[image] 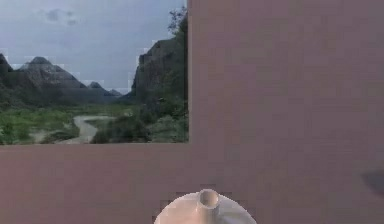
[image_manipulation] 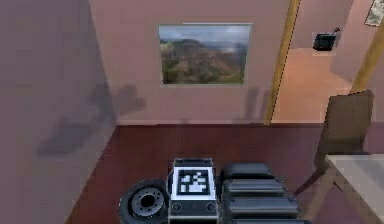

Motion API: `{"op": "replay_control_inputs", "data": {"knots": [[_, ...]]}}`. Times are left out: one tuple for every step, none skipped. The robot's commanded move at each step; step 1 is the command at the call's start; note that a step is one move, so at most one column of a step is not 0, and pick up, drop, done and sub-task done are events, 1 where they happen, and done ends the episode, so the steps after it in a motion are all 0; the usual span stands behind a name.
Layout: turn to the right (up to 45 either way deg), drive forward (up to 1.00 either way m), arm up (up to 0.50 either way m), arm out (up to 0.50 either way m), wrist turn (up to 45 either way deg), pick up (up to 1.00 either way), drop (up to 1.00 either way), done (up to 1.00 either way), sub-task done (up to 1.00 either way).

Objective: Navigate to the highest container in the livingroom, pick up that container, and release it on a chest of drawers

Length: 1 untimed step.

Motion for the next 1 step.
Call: {"op": "replay_control_inputs", "data": {"knots": [[45.0,0.00,0.00,0.00,0.0,0.00,0.00,0.00,0.00]]}}
